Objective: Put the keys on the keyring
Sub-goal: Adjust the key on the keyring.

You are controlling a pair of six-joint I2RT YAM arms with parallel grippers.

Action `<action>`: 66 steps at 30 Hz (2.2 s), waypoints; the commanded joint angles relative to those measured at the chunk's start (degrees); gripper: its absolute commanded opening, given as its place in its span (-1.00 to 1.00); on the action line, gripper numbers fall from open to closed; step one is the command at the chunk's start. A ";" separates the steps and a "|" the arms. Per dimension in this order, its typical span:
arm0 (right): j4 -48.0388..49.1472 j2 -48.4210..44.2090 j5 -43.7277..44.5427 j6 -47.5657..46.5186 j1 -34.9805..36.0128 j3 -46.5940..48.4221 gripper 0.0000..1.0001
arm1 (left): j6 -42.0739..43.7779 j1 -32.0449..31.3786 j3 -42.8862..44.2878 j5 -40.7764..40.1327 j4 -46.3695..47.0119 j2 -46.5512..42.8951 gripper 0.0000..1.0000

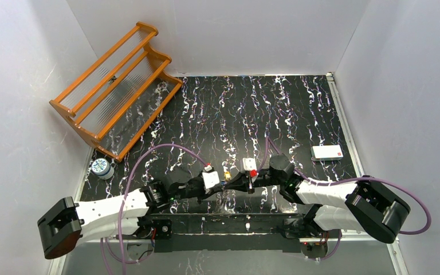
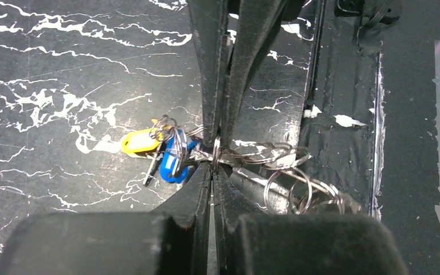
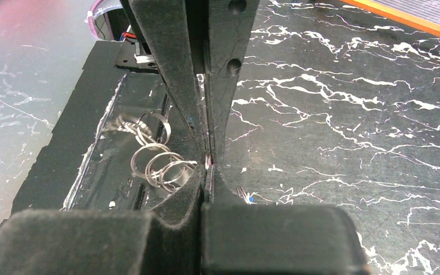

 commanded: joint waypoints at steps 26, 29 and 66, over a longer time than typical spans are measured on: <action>7.04 -2.32 -0.74 2.54 0.23 0.18 -0.97 | 1.03 -0.20 -1.17 -0.16 -1.36 -6.36 -0.40; 6.93 -2.18 -0.79 2.51 0.23 0.27 -0.97 | 0.68 -0.20 -0.42 0.34 -0.86 -6.01 -0.47; 3.39 -4.10 5.99 3.71 0.23 0.52 -0.20 | 5.47 -0.20 9.95 -3.63 -16.54 -2.60 -1.00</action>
